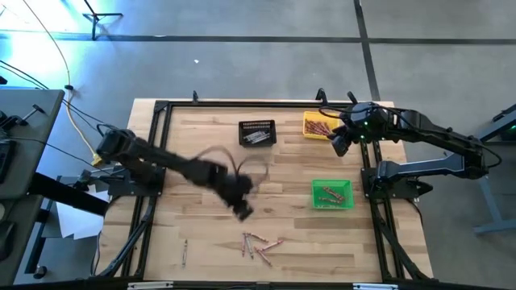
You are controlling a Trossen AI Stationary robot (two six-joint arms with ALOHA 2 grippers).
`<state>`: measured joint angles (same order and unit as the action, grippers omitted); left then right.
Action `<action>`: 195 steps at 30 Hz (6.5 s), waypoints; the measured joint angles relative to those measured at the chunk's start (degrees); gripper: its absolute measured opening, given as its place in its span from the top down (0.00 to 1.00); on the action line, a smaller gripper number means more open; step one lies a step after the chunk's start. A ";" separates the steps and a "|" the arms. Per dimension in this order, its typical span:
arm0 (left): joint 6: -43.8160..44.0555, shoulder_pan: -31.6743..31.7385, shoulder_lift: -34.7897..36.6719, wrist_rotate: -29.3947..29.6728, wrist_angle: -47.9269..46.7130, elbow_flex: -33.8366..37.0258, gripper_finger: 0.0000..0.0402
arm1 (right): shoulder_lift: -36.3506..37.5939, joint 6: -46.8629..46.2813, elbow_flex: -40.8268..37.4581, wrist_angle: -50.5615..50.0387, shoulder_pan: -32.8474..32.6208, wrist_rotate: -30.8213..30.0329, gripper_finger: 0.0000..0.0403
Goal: Sort crayons
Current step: Put the pink crayon into the green basket
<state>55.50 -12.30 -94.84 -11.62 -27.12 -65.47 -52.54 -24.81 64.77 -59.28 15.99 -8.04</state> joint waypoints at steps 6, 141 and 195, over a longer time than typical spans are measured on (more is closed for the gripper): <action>16.16 -12.37 -1.84 10.61 -1.63 -0.06 0.82 | -0.02 -5.67 -0.01 0.35 -0.02 0.16 0.68; -45.09 -14.11 -28.95 19.25 0.82 -15.08 0.86 | -3.29 -0.66 -0.02 -4.32 -12.37 2.30 0.68; -44.69 3.92 -18.02 48.35 4.54 -40.35 1.00 | -3.34 -0.29 0.00 3.84 -12.24 0.42 0.68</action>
<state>10.81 -8.38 -112.86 36.73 -22.58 -105.82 -55.88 -25.09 64.77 -55.44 3.75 -7.61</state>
